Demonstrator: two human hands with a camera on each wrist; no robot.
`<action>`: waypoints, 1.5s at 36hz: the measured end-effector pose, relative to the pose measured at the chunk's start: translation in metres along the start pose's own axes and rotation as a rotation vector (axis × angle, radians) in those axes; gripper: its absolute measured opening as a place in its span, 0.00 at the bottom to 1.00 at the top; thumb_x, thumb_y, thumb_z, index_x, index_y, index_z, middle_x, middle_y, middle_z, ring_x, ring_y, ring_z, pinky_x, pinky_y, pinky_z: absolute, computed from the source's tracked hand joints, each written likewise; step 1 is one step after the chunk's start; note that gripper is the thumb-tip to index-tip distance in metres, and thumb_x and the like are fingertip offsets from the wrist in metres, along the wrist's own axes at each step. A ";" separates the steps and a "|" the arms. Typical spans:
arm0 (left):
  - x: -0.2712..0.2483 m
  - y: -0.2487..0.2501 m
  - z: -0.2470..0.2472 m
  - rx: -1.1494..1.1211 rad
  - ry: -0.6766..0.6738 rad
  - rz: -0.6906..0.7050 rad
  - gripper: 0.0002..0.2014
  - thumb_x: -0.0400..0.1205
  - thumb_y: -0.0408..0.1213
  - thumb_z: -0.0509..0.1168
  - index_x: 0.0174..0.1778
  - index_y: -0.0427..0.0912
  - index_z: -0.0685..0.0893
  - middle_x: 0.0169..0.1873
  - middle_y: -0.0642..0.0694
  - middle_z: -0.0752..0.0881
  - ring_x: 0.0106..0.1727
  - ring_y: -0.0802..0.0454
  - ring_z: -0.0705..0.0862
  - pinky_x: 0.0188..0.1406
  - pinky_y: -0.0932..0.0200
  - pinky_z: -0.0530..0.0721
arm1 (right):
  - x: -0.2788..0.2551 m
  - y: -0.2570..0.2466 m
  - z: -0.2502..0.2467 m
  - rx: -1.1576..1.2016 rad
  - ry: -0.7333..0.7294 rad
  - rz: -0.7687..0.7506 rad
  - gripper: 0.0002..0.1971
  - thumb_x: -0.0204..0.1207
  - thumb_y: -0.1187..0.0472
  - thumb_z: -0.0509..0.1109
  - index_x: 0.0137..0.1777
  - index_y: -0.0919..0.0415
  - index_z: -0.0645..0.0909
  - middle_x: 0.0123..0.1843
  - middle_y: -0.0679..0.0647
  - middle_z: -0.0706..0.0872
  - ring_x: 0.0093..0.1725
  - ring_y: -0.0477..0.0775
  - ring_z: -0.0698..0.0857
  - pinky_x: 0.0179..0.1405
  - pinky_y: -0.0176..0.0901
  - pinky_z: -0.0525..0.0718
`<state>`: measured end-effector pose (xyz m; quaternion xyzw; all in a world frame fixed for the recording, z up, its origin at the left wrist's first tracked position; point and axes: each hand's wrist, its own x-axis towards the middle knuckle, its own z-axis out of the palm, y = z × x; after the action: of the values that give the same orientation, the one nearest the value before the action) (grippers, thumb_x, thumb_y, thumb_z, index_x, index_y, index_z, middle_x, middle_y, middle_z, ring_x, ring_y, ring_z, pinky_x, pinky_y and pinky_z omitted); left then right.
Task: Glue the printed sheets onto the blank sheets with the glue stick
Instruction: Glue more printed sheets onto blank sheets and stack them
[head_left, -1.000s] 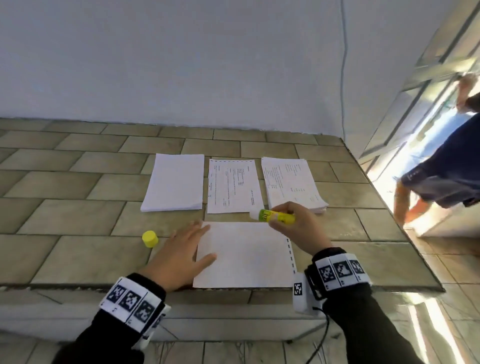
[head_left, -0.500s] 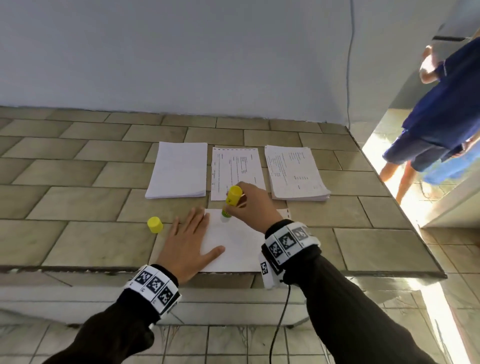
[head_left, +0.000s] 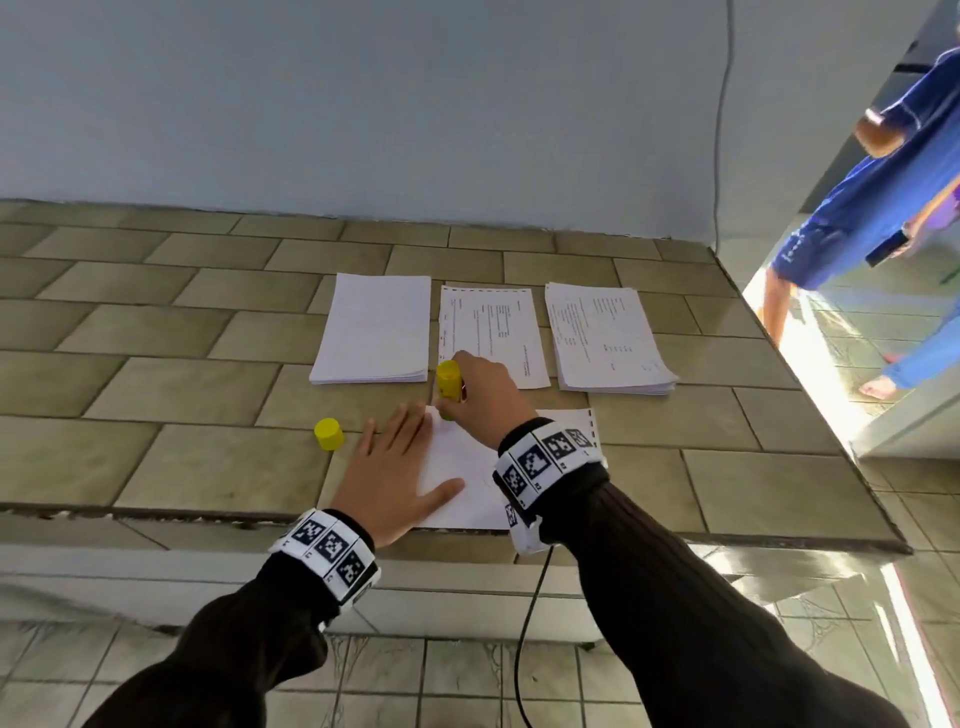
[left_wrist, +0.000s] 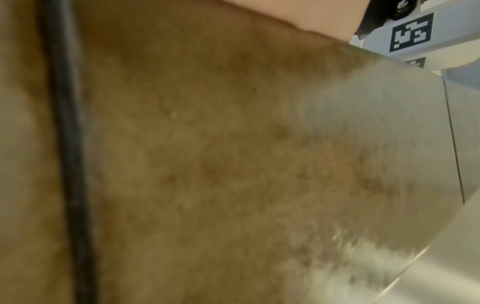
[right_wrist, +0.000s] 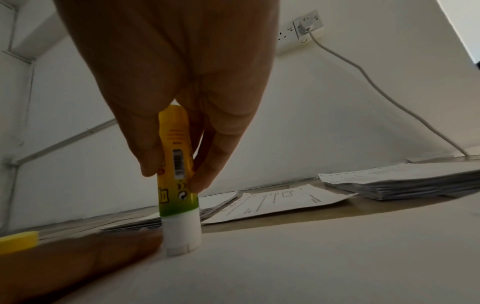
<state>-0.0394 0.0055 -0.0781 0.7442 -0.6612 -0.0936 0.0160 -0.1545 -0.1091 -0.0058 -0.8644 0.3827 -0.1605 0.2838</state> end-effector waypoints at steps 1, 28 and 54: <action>0.000 0.000 0.000 0.007 -0.006 -0.001 0.62 0.62 0.81 0.17 0.87 0.42 0.43 0.86 0.49 0.41 0.86 0.53 0.37 0.84 0.45 0.35 | -0.001 0.002 -0.003 -0.009 -0.001 0.017 0.15 0.76 0.63 0.72 0.58 0.67 0.75 0.53 0.64 0.84 0.54 0.63 0.82 0.46 0.46 0.77; -0.002 -0.001 0.005 0.029 -0.017 -0.015 0.64 0.60 0.84 0.20 0.86 0.43 0.41 0.85 0.51 0.37 0.85 0.54 0.35 0.84 0.45 0.34 | -0.052 0.051 -0.038 0.246 0.107 0.079 0.12 0.71 0.67 0.77 0.42 0.56 0.75 0.40 0.48 0.86 0.43 0.45 0.86 0.47 0.38 0.85; 0.000 0.000 0.005 0.039 0.000 -0.028 0.65 0.58 0.85 0.21 0.87 0.44 0.41 0.86 0.51 0.38 0.85 0.54 0.35 0.83 0.46 0.33 | -0.079 0.080 -0.048 0.135 0.143 0.110 0.08 0.75 0.64 0.70 0.37 0.65 0.76 0.35 0.59 0.84 0.37 0.57 0.84 0.39 0.50 0.84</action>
<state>-0.0398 0.0059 -0.0829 0.7534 -0.6526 -0.0806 0.0002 -0.2756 -0.1110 -0.0223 -0.8073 0.4371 -0.2313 0.3219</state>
